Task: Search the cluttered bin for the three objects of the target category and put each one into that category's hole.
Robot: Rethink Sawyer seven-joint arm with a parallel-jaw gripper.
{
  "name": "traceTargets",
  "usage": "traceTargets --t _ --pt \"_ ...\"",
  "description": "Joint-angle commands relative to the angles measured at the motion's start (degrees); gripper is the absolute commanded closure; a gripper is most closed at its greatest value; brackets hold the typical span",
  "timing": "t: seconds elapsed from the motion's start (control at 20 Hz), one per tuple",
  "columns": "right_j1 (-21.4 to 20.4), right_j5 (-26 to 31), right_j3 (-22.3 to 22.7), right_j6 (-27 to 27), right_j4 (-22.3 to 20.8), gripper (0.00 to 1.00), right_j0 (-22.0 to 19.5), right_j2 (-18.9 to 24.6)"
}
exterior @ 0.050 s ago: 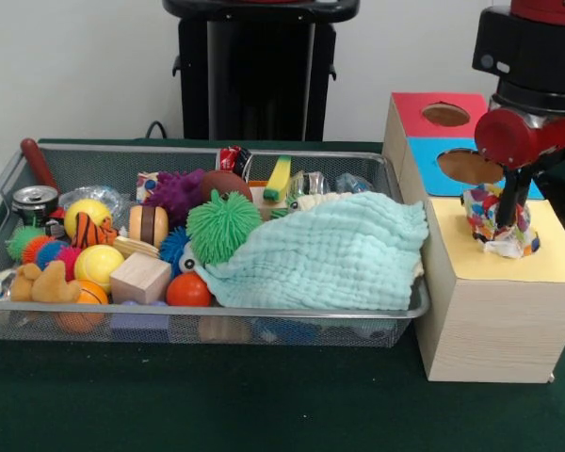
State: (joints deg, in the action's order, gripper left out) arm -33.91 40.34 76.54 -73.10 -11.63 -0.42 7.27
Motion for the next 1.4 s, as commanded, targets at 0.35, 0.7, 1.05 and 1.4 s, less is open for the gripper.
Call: traceTargets --t 0.35,0.7,1.05,1.4 --pt "-2.8 6.8 -0.8 -3.5 -0.2 1.0 -1.2 1.7" --pt "0.2 4.5 1.5 -3.1 0.3 1.0 -2.4 3.2" --pt "4.1 5.7 1.7 -2.7 -0.7 1.0 -2.4 2.6" --pt "6.5 7.6 1.2 -2.6 0.0 1.0 -2.5 2.8"
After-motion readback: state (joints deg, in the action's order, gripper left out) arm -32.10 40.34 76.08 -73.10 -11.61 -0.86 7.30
